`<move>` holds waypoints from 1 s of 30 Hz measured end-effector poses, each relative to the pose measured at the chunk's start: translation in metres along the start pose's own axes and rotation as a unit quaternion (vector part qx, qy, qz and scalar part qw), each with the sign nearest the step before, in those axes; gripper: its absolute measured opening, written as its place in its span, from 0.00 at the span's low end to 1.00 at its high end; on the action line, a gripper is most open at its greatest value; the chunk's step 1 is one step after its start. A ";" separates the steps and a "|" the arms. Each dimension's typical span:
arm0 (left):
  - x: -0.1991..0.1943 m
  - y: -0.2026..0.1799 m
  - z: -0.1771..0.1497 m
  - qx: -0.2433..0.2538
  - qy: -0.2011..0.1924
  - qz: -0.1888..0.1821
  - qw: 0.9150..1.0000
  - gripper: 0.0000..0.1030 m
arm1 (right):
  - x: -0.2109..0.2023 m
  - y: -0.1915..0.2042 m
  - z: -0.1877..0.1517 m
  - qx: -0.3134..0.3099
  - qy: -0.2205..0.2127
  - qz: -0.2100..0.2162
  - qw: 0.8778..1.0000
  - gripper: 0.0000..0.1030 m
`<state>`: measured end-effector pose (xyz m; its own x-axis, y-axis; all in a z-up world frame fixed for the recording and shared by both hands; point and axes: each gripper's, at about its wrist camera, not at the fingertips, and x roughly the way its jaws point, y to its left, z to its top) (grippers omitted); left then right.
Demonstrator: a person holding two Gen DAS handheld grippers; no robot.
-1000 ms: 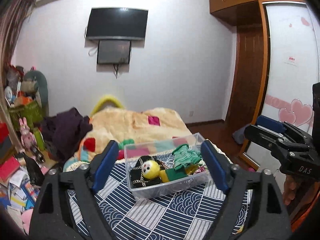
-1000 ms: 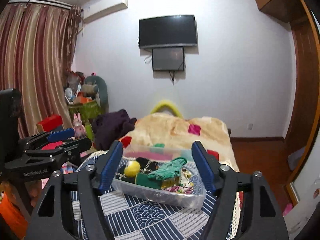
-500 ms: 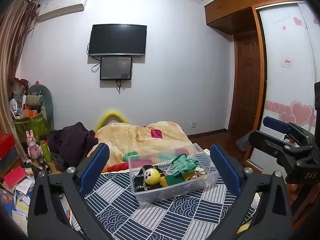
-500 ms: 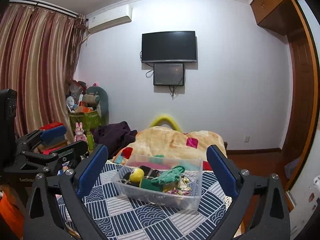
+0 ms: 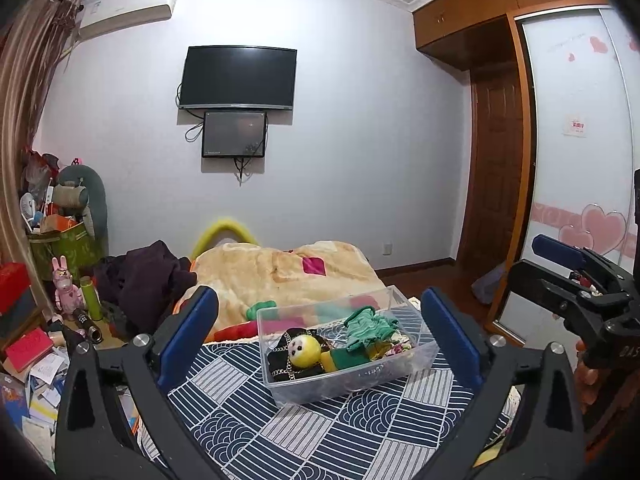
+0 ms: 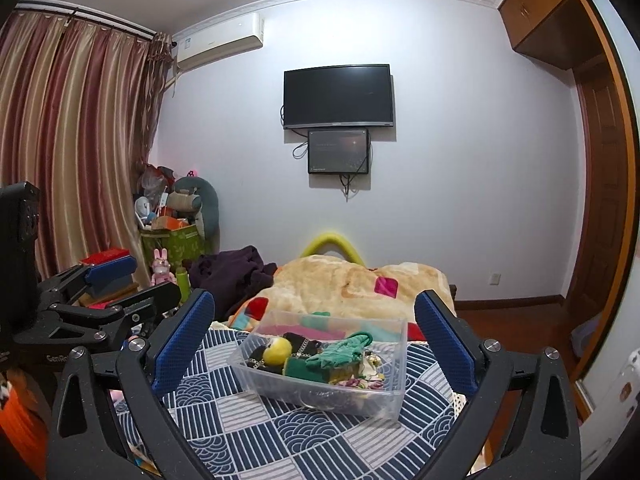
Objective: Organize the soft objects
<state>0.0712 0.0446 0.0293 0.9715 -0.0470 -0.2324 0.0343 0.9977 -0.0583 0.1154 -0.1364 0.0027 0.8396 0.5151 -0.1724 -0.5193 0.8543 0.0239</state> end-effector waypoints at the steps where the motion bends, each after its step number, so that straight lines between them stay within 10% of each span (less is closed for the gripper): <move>1: 0.001 0.000 0.000 0.000 0.000 0.000 1.000 1.00 | 0.000 0.000 -0.001 0.000 0.000 0.000 1.000 0.97; 30: 0.001 0.002 0.000 0.001 0.000 -0.004 1.000 1.00 | -0.002 -0.001 -0.002 0.005 0.000 0.000 1.000 0.98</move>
<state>0.0718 0.0462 0.0291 0.9712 -0.0553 -0.2317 0.0427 0.9974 -0.0588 0.1139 -0.1382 0.0009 0.8393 0.5154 -0.1731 -0.5181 0.8547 0.0330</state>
